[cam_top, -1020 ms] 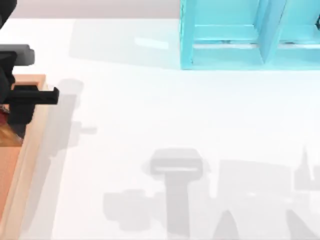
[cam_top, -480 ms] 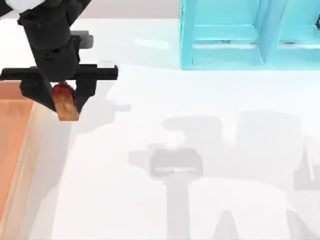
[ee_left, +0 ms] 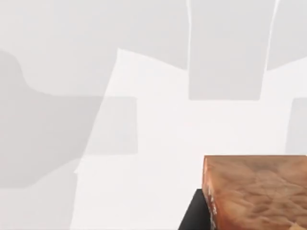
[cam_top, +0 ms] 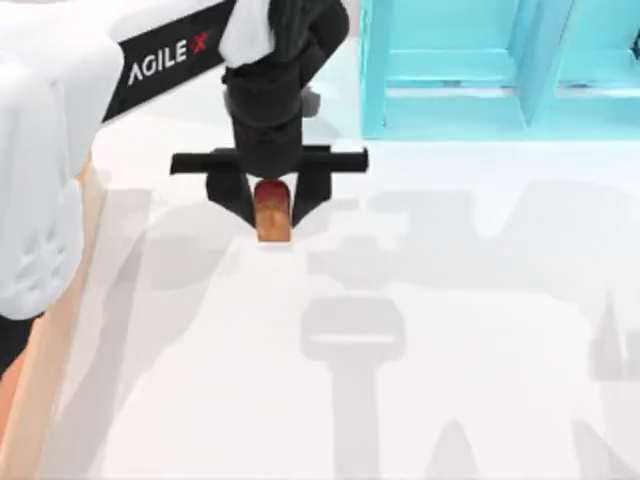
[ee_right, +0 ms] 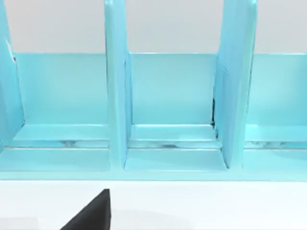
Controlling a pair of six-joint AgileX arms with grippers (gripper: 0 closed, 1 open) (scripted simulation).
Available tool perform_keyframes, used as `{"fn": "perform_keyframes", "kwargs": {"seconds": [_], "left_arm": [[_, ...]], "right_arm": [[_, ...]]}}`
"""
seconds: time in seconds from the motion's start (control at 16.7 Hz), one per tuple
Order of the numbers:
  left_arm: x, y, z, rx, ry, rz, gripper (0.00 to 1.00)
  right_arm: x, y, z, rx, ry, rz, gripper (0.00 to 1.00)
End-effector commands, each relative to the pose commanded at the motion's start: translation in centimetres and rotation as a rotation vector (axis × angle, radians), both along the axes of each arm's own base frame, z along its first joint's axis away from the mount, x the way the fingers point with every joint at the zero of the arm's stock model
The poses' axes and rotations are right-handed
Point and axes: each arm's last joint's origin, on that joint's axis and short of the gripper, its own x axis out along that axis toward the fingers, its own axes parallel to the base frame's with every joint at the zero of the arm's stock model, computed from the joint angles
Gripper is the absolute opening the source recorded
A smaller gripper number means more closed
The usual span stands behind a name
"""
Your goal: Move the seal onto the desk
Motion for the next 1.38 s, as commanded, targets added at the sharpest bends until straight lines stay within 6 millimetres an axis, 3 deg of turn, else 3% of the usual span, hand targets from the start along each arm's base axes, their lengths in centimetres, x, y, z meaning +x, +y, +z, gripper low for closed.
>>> {"fn": "perform_keyframes", "kwargs": {"seconds": [0.36, 1.02, 1.26, 1.38], "left_arm": [[0.1, -0.1, -0.2, 0.0, 0.001, 0.0, 0.0], [0.0, -0.3, -4.4, -0.002, -0.002, -0.003, 0.0], [0.0, -0.3, -4.6, -0.001, -0.003, -0.003, 0.0], [0.0, -0.3, -4.6, -0.001, -0.003, -0.003, 0.15]], "right_arm": [[0.0, 0.0, 0.0, 0.0, 0.0, 0.0, 1.0], [0.0, 0.0, 0.0, 0.0, 0.0, 0.0, 1.0], [0.0, 0.0, 0.0, 0.0, 0.0, 0.0, 1.0], [0.0, 0.0, 0.0, 0.0, 0.0, 0.0, 1.0]]}}
